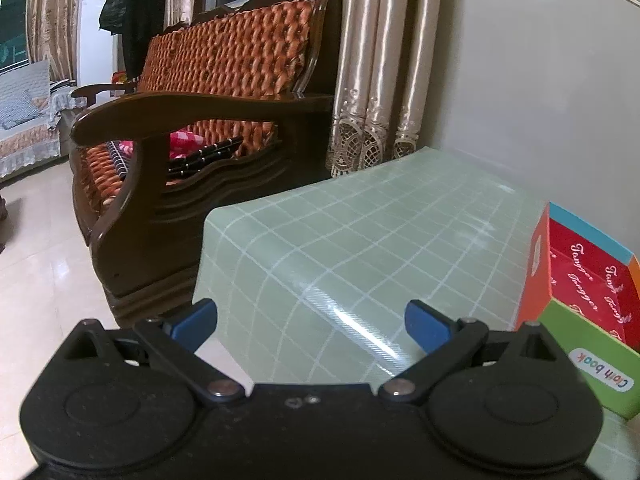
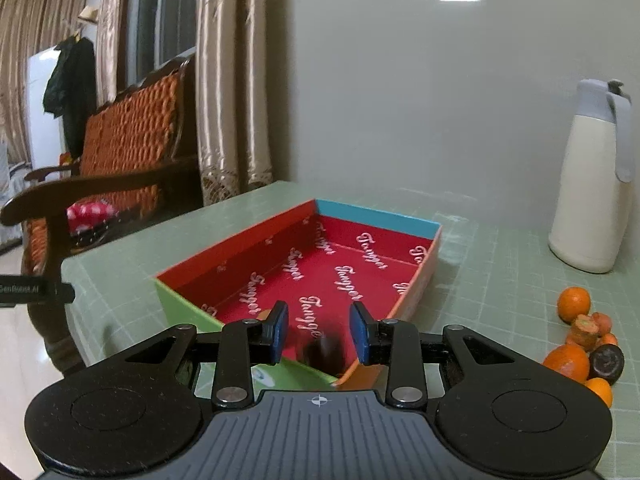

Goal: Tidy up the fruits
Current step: 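Carry the dark fruit with the right tool into the box and release, then reach the left tool to a small orange and close on it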

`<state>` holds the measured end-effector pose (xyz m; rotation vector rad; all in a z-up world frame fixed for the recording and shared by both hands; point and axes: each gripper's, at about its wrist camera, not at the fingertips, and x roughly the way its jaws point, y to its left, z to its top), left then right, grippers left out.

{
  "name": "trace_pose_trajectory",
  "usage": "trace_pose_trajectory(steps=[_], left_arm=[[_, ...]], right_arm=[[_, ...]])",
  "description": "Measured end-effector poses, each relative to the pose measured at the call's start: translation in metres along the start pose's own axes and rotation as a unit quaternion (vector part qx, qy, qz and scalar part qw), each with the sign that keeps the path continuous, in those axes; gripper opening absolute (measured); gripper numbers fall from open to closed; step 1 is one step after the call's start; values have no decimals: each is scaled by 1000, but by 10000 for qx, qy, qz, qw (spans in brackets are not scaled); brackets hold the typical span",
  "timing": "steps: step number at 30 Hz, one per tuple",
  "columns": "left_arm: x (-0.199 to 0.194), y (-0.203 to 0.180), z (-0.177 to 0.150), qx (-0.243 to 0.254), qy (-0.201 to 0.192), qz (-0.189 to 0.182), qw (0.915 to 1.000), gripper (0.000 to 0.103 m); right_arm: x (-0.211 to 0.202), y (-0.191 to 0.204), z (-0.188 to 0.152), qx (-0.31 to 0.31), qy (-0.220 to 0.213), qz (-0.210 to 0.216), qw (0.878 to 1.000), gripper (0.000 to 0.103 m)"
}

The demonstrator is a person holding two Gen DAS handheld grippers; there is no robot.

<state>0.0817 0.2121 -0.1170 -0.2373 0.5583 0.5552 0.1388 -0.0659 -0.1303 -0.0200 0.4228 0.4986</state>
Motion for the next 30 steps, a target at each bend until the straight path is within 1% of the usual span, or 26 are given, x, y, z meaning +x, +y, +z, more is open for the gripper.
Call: trace_pose_trajectory(steps=[1, 2, 3, 5, 7, 9, 10, 11, 12, 14, 15, 17, 20, 23, 24, 25, 27, 29, 30], left_arm=[[0, 1, 0, -18, -1, 11, 10000, 94], [0, 2, 0, -31, 1, 18, 10000, 94], [0, 3, 1, -40, 3, 24, 10000, 94], [0, 3, 0, -32, 7, 18, 10000, 94], [0, 2, 0, -9, 12, -2, 10000, 94], [0, -1, 0, 31, -3, -29, 10000, 94], [-1, -4, -1, 62, -21, -43, 10000, 94], [-3, -7, -1, 117, -51, -67, 9999, 94], [-4, -11, -2, 179, -83, -87, 9998, 94], [-6, -20, -4, 332, -153, -126, 9993, 94], [-8, -25, -5, 405, -194, -145, 9989, 94], [-11, -33, -7, 532, -267, -195, 9980, 95], [-16, -47, -10, 665, -341, -337, 9966, 95], [-24, -63, -14, 817, -480, -541, 9940, 95], [-27, -69, -16, 877, -542, -613, 9928, 95], [-30, -76, -18, 962, -614, -689, 9911, 95], [-39, -92, -23, 1167, -790, -879, 9861, 95], [-47, -109, -29, 1394, -985, -1101, 9792, 95], [-52, -118, -32, 1494, -1081, -1202, 9755, 95]], right_arm=[[0, 1, 0, 4, -20, -14, 10000, 34], [0, 2, 1, 47, -37, -43, 10000, 40], [-1, 0, 1, 122, -47, -50, 9999, 53], [-6, -4, 2, 312, -153, -67, 9994, 63], [-10, -9, 6, 390, -188, -109, 9990, 63], [-19, -17, 8, 444, -266, -243, 9984, 65], [-23, -21, 7, 469, -320, -345, 9978, 67], [-28, -25, 7, 488, -376, -472, 9970, 72], [-34, -30, 6, 499, -457, -645, 9956, 80], [-45, -40, 2, 499, -644, -1041, 9912, 89], [-50, -45, 0, 479, -713, -1233, 9886, 90], [-57, -53, -7, 422, -793, -1639, 9824, 93], [-65, -66, -17, 470, -811, -2275, 9693, 103], [-70, -78, -24, 611, -863, -2789, 9545, 103], [-73, -82, -26, 643, -863, -2998, 9479, 103], [-75, -86, -28, 660, -858, -3195, 9414, 103], [-80, -95, -32, 699, -852, -3437, 9326, 103], [-88, -103, -35, 782, -897, -3671, 9225, 103], [-94, -108, -37, 843, -917, -3853, 9144, 103]])
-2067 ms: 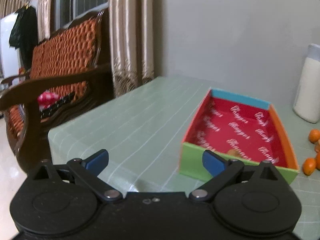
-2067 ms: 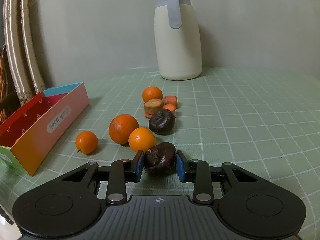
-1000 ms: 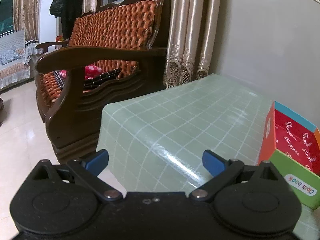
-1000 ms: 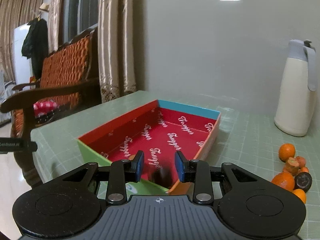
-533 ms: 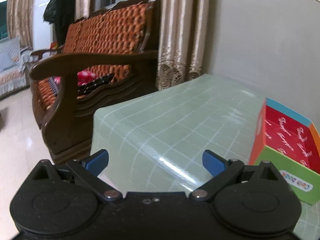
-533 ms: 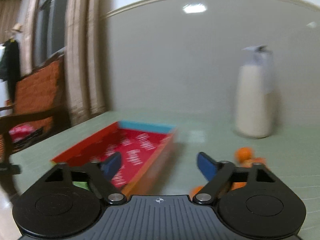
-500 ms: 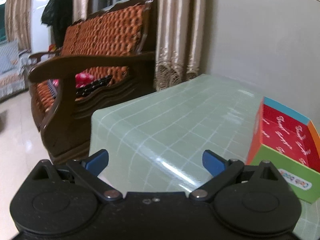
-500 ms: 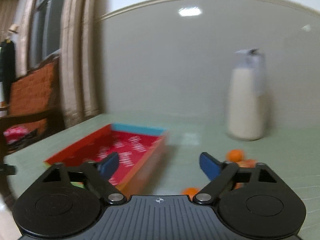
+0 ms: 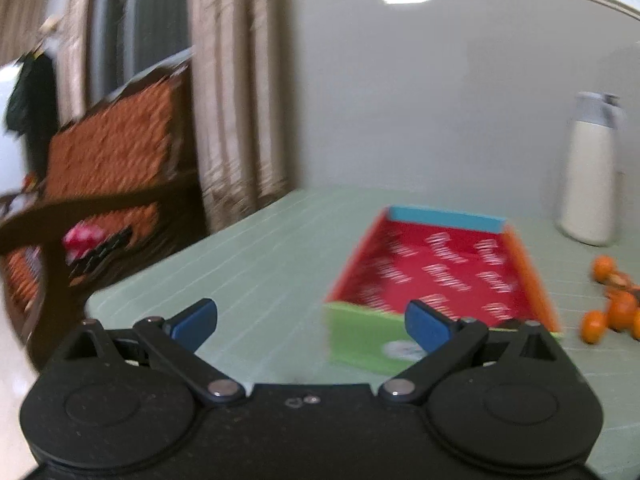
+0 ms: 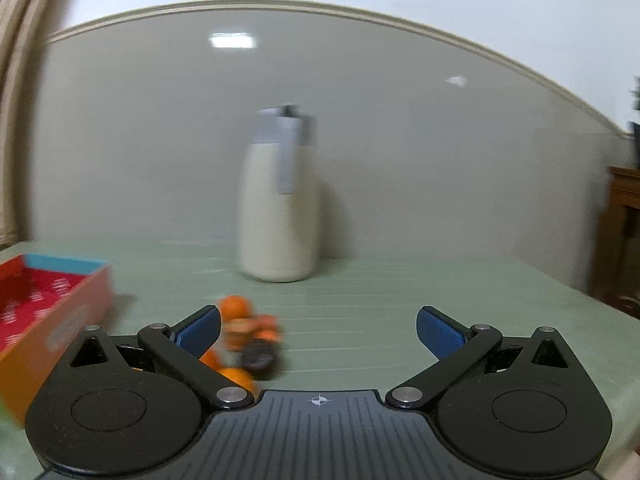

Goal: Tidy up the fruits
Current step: 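Reach the left tool to a small orange and close on it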

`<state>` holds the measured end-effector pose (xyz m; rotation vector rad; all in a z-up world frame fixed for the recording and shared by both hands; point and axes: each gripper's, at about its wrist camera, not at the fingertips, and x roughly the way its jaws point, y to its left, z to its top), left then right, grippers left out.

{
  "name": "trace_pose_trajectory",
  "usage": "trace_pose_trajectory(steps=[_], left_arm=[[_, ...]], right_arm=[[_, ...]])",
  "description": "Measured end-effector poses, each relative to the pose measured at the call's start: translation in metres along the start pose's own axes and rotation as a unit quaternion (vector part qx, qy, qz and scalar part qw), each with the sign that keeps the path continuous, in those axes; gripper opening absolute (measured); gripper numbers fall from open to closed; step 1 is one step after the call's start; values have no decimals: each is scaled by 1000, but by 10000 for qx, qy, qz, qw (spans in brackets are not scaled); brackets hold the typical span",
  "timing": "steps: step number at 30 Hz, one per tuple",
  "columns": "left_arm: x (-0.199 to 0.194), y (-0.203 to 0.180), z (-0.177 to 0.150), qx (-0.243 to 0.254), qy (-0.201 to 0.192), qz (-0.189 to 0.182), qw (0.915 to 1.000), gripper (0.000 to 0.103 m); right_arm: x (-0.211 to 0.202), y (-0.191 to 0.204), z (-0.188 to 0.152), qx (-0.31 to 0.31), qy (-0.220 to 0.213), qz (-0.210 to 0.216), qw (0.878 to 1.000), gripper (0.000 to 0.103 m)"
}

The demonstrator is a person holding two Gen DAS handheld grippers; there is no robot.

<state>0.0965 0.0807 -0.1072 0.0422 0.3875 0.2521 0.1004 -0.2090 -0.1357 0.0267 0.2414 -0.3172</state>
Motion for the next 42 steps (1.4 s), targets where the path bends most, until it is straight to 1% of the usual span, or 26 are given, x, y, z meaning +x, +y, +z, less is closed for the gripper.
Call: trace_pose_trajectory(steps=[3, 7, 10, 12, 14, 16, 17, 19, 21, 23, 24, 26, 27, 31, 34, 35, 38, 40, 41, 42], left_arm=[[-7, -28, 2, 227, -247, -415, 9986, 95], [-15, -63, 4, 498, -559, -910, 9930, 94], [-20, -91, 5, 746, -719, -1217, 9871, 94], [-22, -110, 4, 900, -743, -1416, 9830, 93], [-20, -128, 3, 1006, -675, -1604, 9796, 92], [-16, -145, 2, 1086, -566, -1780, 9764, 87], [-15, -151, 1, 1108, -516, -1853, 9751, 86], [-8, -164, 0, 1178, -403, -1979, 9723, 79], [-7, -173, -5, 1251, -303, -2048, 9703, 78], [0, -183, -9, 1322, -160, -2114, 9683, 71], [4, -186, -11, 1335, -69, -2145, 9675, 65], [10, -188, -14, 1313, 115, -2169, 9673, 64], [14, -189, -15, 1297, 188, -2162, 9675, 63], [30, -190, -16, 1170, 569, -2247, 9657, 51], [42, -191, -16, 1115, 754, -2252, 9650, 44], [45, -192, -16, 1093, 813, -2269, 9644, 42], [55, -194, -16, 989, 1045, -2366, 9609, 33], [59, -194, -17, 948, 1123, -2369, 9604, 28], [59, -194, -17, 931, 1114, -2373, 9605, 27], [59, -194, -17, 931, 1107, -2371, 9607, 24]], right_arm=[[1, -23, -1, 216, -66, -608, 9979, 103], [8, -60, -1, 577, 141, -1009, 9931, 103], [9, -84, -4, 661, 259, -1391, 9877, 103], [10, -97, -6, 753, 327, -1452, 9860, 103], [10, -109, -7, 800, 393, -1602, 9831, 103], [6, -121, -8, 805, 383, -1797, 9797, 103], [1, -128, -8, 796, 319, -1853, 9789, 103], [-7, -133, -8, 699, 124, -1950, 9782, 103], [-13, -137, -8, 544, -54, -2044, 9774, 103], [-17, -139, -8, 435, -203, -2247, 9732, 103], [-18, -139, -7, 412, -276, -2353, 9707, 103], [-21, -141, -5, 408, -415, -2502, 9664, 103], [-23, -142, -5, 419, -454, -2522, 9657, 103], [-25, -144, -5, 475, -451, -2425, 9680, 103], [-21, -148, -5, 496, -389, -2304, 9711, 103], [-20, -148, -5, 484, -387, -2286, 9715, 103], [-16, -147, -8, 467, -352, -2203, 9737, 103], [-14, -147, -10, 473, -305, -2146, 9751, 103], [-15, -143, -11, 474, -290, -2118, 9757, 103], [-15, -143, -11, 475, -279, -2091, 9763, 103]])
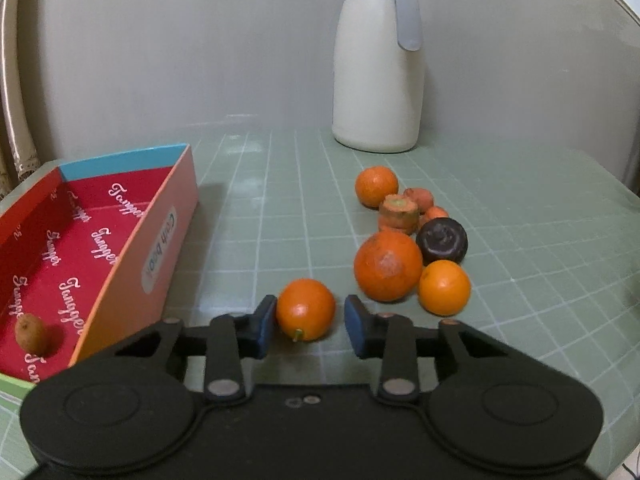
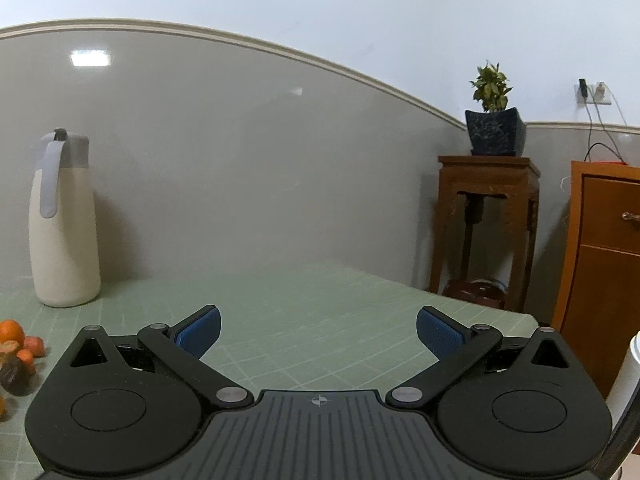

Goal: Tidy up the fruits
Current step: 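Reach the left tool to a small orange and close on it, then carry the orange with the left tool into the box and release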

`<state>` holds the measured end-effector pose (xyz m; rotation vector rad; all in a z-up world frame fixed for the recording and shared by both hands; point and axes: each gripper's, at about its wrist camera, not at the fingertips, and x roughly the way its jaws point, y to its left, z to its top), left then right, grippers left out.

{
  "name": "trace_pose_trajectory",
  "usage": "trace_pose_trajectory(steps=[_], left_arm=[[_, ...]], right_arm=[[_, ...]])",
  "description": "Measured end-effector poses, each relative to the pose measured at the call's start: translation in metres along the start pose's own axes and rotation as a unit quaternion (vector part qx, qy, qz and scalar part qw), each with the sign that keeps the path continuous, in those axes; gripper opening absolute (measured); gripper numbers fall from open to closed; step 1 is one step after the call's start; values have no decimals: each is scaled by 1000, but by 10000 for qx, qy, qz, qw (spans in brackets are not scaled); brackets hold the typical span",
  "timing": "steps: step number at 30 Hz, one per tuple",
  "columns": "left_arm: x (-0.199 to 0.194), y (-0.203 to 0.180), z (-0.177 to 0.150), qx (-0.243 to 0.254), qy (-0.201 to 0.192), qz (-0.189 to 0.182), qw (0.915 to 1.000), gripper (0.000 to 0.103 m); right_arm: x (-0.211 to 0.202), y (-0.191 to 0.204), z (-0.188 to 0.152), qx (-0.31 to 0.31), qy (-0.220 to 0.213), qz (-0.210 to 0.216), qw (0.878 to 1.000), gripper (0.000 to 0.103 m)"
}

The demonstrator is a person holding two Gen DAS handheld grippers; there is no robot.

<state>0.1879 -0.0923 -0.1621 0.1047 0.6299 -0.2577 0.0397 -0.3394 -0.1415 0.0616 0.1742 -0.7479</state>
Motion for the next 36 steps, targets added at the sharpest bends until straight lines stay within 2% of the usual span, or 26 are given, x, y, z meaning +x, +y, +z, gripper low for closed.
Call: trace_pose_trajectory(steps=[1, 11, 20, 29, 36], left_arm=[[0, 0, 0, 9, -13, 24, 10000, 21], [-2, 3, 1, -93, -51, -1, 9999, 21], [-22, 3, 4, 20, -467, 126, 9988, 21], [-50, 14, 9, 74, -1141, 719, 9908, 21], [-60, 46, 15, -337, -1201, 1226, 9846, 21]], right_arm=[[0, 1, 0, -4, 9, 20, 10000, 103], [2, 5, -2, -14, 53, 181, 9998, 103], [3, 10, -2, -64, 107, 210, 9997, 103], [1, 20, -4, -181, 95, 389, 9990, 103], [-3, 34, -6, -250, 95, 599, 9978, 103]])
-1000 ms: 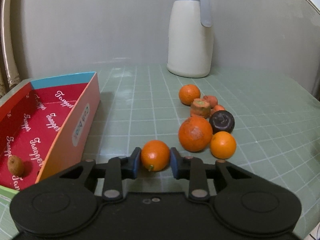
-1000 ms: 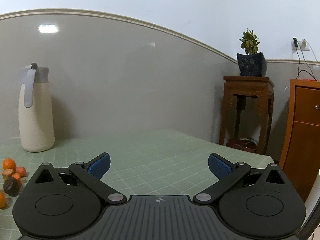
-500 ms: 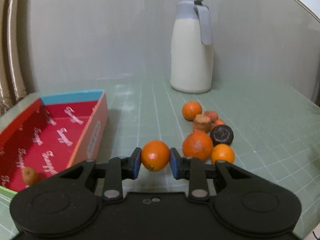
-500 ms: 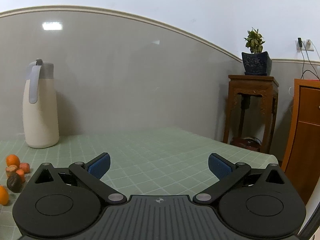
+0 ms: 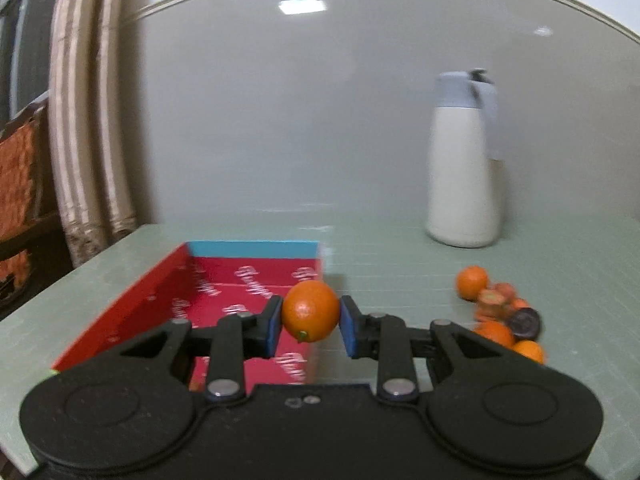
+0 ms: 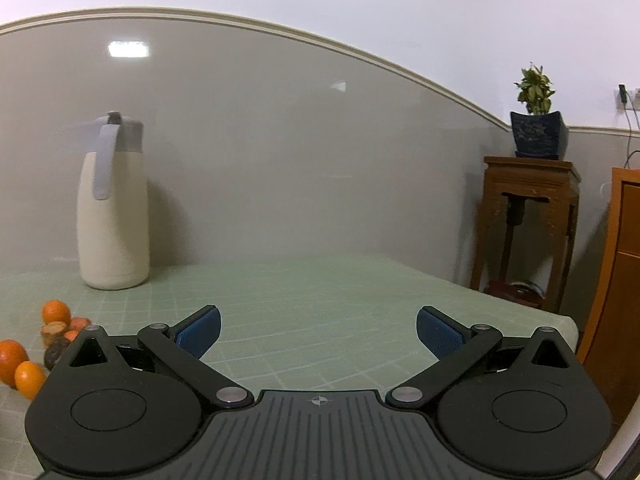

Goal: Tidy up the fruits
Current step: 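Carry the orange with the left tool into the box and release, then close the right tool on a small orange while the left tool withdraws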

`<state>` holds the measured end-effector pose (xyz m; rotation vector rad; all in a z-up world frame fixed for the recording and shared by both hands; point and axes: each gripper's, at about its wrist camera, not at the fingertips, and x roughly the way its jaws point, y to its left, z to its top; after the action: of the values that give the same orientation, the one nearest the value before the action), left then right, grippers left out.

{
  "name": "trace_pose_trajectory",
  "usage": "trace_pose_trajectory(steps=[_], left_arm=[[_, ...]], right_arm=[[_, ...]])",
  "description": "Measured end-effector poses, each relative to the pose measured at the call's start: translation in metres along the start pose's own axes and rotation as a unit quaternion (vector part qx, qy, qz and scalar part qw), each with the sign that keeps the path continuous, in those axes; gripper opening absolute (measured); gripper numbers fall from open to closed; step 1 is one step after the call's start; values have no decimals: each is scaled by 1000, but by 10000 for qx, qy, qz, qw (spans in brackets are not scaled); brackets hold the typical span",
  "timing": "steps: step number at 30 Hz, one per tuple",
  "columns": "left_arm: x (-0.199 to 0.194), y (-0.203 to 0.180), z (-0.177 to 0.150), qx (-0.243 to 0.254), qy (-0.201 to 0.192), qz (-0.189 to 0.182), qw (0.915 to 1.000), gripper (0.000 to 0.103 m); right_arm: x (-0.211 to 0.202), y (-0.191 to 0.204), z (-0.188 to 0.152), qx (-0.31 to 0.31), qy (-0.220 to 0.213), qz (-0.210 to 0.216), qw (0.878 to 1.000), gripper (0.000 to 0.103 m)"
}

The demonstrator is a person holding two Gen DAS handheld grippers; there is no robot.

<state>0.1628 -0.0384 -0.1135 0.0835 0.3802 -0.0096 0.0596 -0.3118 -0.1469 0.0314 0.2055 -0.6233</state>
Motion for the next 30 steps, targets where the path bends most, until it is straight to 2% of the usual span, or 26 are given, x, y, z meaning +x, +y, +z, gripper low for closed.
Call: trace_pose_trajectory(steps=[10, 17, 20, 21, 22, 24, 27, 30], left_arm=[[13, 46, 1, -395, 399, 785, 9953, 21], [17, 74, -3, -670, 775, 1024, 9895, 23], [13, 81, -4, -777, 813, 1055, 9880, 33], [11, 82, -4, -798, 816, 1046, 9879, 42], [9, 84, -4, -842, 822, 1030, 9877, 61], [4, 90, -3, -977, 748, 1070, 9866, 87], [-8, 93, -1, -908, 543, 1092, 9884, 89], [-18, 98, -2, -831, 518, 1088, 9892, 90]], right_arm=[[-7, 25, -1, -62, 28, 591, 9982, 103], [-12, 47, -2, -116, 117, 1147, 9933, 103], [-13, 56, -3, -135, 207, 1502, 9884, 103], [-13, 59, -3, -145, 239, 1620, 9864, 103], [-13, 62, -3, -156, 268, 1752, 9840, 103], [-13, 69, -3, -183, 326, 1968, 9797, 103], [-10, 77, -2, -150, 443, 2396, 9697, 103], [-7, 88, -3, -184, 598, 2689, 9611, 103]])
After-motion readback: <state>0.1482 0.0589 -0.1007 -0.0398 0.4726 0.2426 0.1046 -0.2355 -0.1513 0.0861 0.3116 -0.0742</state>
